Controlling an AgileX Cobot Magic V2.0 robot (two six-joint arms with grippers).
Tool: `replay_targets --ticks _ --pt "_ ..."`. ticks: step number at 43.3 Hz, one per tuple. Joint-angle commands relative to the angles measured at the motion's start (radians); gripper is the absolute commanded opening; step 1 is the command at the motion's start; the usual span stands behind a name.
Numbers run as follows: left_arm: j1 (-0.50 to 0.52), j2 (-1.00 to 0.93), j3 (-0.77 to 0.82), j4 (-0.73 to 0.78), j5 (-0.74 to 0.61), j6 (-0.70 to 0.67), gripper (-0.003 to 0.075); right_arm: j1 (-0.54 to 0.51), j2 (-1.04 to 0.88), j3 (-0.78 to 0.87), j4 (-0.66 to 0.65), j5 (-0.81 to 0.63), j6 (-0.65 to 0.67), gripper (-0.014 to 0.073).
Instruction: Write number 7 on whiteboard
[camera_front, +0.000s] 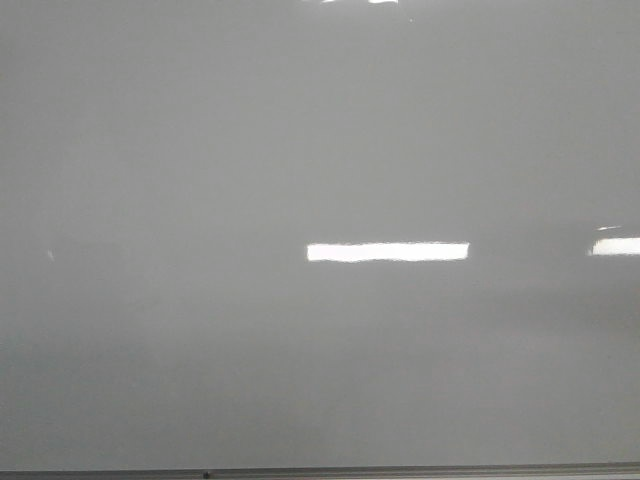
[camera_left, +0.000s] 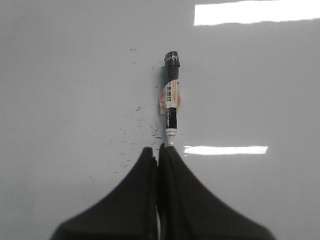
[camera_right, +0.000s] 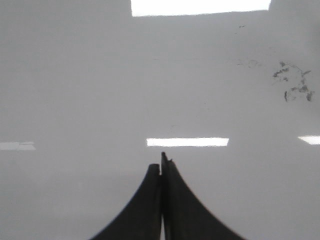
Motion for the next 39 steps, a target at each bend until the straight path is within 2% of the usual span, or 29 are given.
replay_targets --ticks 1,39 --pt "-0.007 -0.012 0.014 -0.008 -0.076 -0.002 -0.0021 -0.004 -0.018 -0.002 -0.012 -0.086 -0.001 -0.0118" --pt "-0.007 -0.012 0.014 -0.008 -0.078 -0.002 -0.0021 -0.004 -0.018 -0.003 -0.012 -0.096 -0.001 -0.0118"
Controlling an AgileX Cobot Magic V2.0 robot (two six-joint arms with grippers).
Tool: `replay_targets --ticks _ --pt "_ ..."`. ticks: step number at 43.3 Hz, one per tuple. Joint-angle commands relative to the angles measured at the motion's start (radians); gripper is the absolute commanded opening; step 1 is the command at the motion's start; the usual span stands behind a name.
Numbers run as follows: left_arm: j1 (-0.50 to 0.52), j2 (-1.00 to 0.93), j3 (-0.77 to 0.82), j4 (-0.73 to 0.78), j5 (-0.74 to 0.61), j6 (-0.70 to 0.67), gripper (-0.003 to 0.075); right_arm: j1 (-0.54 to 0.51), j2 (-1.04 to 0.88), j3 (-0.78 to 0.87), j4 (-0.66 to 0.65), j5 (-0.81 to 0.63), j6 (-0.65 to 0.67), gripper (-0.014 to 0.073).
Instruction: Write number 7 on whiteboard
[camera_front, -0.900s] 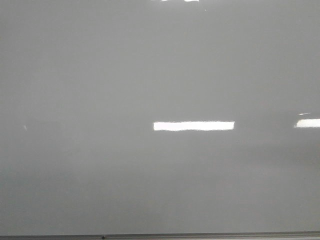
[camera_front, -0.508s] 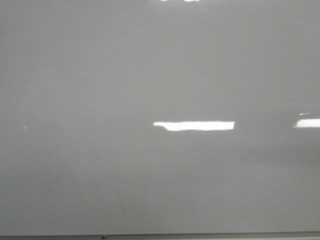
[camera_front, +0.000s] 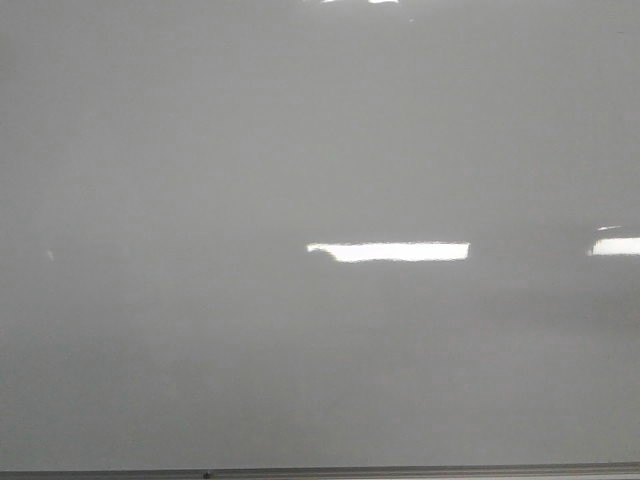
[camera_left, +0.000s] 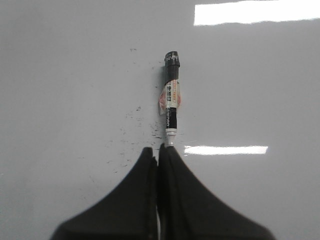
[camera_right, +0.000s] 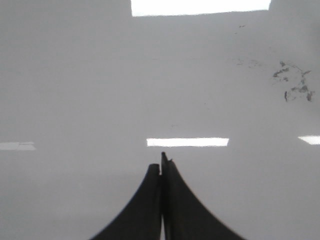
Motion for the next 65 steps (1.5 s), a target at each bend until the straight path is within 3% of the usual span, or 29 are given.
replay_targets --ticks 1,8,14,24,39,46,65 --pt "-0.007 -0.012 0.014 -0.008 -0.078 -0.002 -0.0020 -0.004 -0.018 -0.003 -0.012 -0.091 -0.001 -0.0118" --pt "-0.007 -0.012 0.009 -0.032 -0.135 -0.002 -0.0021 -0.003 -0.018 -0.009 -0.012 -0.098 -0.001 -0.0118" --pt "-0.007 -0.012 -0.070 -0.052 -0.108 -0.002 -0.0021 -0.002 -0.018 -0.076 -0.012 -0.030 -0.001 -0.0118" --pt "-0.007 0.061 -0.339 -0.052 0.106 -0.002 -0.0021 -0.002 0.056 -0.302 -0.012 0.219 -0.024 -0.0118" --pt "-0.007 0.350 -0.724 -0.052 0.459 -0.002 -0.0021 -0.002 0.375 -0.731 -0.011 0.500 -0.035 -0.0118" --pt "-0.007 0.439 -0.752 -0.056 0.470 -0.002 -0.0021 -0.001 0.525 -0.845 -0.011 0.604 -0.035 -0.0118" --pt "-0.007 0.563 -0.723 -0.056 0.473 -0.002 -0.0021 0.046 0.725 -0.855 -0.010 0.594 -0.040 -0.0118"
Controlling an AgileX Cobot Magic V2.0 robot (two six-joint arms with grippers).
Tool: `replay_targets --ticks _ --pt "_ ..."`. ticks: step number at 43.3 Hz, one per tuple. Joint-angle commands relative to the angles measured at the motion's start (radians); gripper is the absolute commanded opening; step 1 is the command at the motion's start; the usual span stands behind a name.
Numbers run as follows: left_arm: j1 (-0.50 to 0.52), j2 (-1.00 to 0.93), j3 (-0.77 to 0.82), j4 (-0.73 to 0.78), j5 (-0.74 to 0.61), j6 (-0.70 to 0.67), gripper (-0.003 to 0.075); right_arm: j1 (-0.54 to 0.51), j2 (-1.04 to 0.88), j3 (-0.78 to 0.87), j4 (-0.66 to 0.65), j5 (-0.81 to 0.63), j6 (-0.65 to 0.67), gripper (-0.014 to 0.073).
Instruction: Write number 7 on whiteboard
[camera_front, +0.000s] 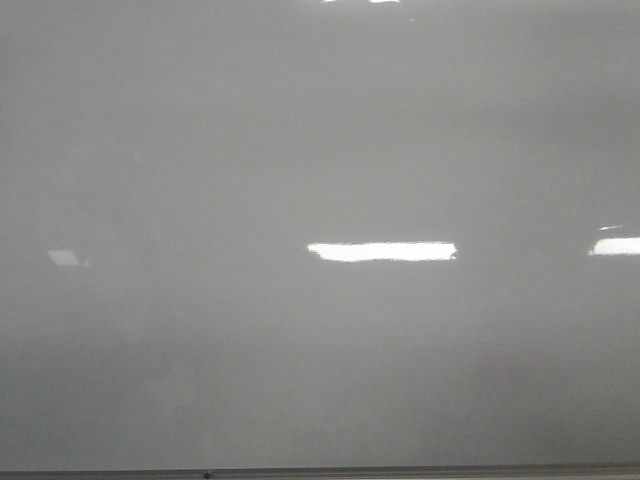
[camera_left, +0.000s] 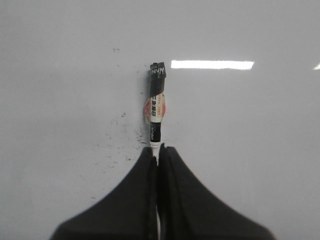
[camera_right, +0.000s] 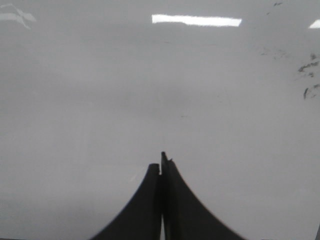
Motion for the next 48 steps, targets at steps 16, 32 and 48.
replay_targets --ticks 16,32,48 --pt "-0.037 0.106 -0.021 -0.011 -0.033 0.027 0.0004 0.125 0.152 -0.035 -0.010 -0.067 -0.042 0.0020" --pt "-0.044 0.277 -0.054 0.020 -0.009 0.029 0.0559 0.125 0.211 -0.035 -0.010 -0.079 -0.042 0.0522" --pt "-0.044 0.589 -0.183 0.025 -0.070 0.027 0.0545 0.125 0.211 -0.035 -0.010 -0.083 -0.042 0.0522"
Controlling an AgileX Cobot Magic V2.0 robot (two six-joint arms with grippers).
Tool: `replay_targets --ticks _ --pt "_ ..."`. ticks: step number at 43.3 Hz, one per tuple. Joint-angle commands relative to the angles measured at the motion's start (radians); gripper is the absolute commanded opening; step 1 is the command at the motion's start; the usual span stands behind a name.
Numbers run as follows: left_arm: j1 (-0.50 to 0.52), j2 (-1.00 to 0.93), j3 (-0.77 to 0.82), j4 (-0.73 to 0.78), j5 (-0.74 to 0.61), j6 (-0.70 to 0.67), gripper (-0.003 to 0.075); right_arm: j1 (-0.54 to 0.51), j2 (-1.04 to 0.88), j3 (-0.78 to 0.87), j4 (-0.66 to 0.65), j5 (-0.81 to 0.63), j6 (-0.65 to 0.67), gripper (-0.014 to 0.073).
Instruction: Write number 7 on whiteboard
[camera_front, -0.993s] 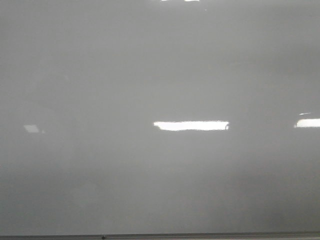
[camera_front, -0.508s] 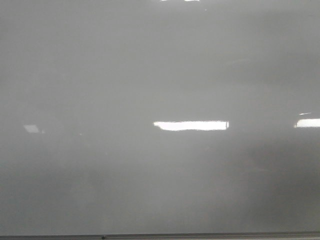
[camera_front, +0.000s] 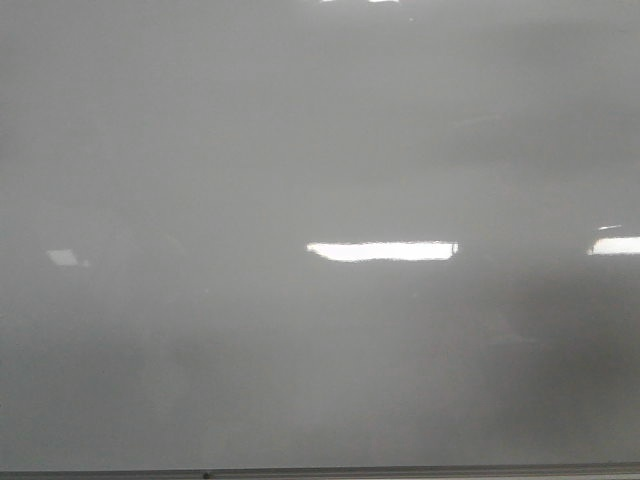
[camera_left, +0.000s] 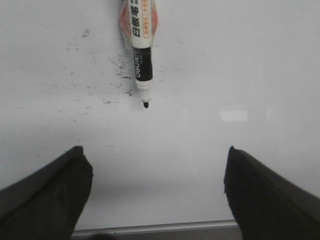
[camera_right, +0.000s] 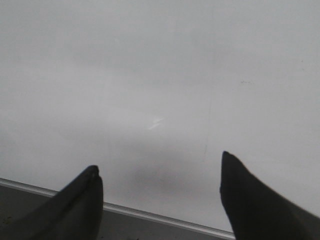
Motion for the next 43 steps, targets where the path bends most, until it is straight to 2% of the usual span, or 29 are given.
replay_targets --ticks 1,12,27,43 --pt "-0.006 0.073 -0.066 -0.001 -0.108 0.001 0.0545 0.002 -0.005 -0.035 -0.010 -0.066 -0.011 0.0522" --pt "-0.006 0.228 -0.104 -0.001 -0.229 -0.001 0.0545 0.002 -0.005 -0.035 -0.010 -0.056 -0.011 0.0522" --pt "-0.006 0.320 -0.106 -0.001 -0.380 -0.001 0.0545 0.002 -0.005 -0.035 -0.010 -0.055 -0.011 0.0522" --pt "-0.006 0.369 -0.106 -0.003 -0.445 -0.001 0.0542 0.002 -0.005 -0.035 -0.010 -0.055 -0.011 0.0522"
